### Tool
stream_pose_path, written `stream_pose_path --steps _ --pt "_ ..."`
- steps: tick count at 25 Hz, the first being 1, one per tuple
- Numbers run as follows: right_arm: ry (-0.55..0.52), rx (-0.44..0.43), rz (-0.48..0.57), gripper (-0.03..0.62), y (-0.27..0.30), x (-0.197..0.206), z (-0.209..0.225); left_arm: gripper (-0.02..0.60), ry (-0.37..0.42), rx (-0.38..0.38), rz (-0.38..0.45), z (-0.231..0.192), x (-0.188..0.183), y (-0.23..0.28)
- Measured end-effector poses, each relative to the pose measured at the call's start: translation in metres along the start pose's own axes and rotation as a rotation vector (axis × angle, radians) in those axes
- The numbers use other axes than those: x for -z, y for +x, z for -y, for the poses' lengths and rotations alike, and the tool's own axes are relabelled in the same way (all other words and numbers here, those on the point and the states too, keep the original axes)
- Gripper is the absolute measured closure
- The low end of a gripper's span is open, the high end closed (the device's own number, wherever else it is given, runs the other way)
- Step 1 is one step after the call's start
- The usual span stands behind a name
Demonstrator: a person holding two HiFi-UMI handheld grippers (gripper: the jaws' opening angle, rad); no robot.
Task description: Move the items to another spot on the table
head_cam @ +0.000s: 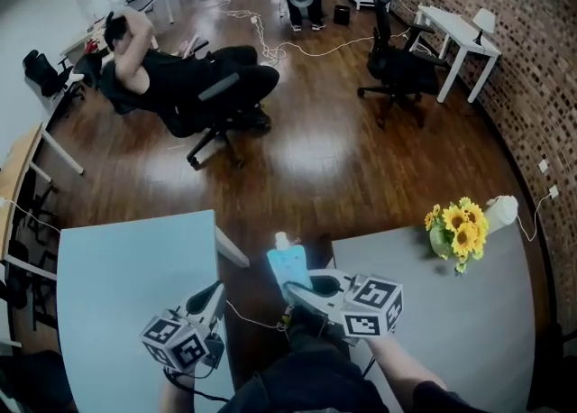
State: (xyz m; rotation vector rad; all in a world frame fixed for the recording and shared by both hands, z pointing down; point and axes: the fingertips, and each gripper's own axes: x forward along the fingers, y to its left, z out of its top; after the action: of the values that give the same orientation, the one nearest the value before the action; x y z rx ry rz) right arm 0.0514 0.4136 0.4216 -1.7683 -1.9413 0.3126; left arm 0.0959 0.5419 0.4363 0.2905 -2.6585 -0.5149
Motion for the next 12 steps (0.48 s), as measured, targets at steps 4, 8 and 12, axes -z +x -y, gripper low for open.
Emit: stream_pose_path --steps 4,8,12 --pt "0.064 -0.005 0.036 0.549 0.005 -0.010 0.033 0.588 0.102 0.049 -0.044 0.012 -0.034 0.050" --pt "0.103 -0.009 0.059 0.549 0.001 -0.011 0.071 0.588 0.128 0.061 -0.089 0.010 -0.038 0.082" --pt "0.170 0.025 0.049 0.549 0.004 -0.007 0.109 0.588 0.129 0.017 -0.163 -0.004 -0.039 0.107"
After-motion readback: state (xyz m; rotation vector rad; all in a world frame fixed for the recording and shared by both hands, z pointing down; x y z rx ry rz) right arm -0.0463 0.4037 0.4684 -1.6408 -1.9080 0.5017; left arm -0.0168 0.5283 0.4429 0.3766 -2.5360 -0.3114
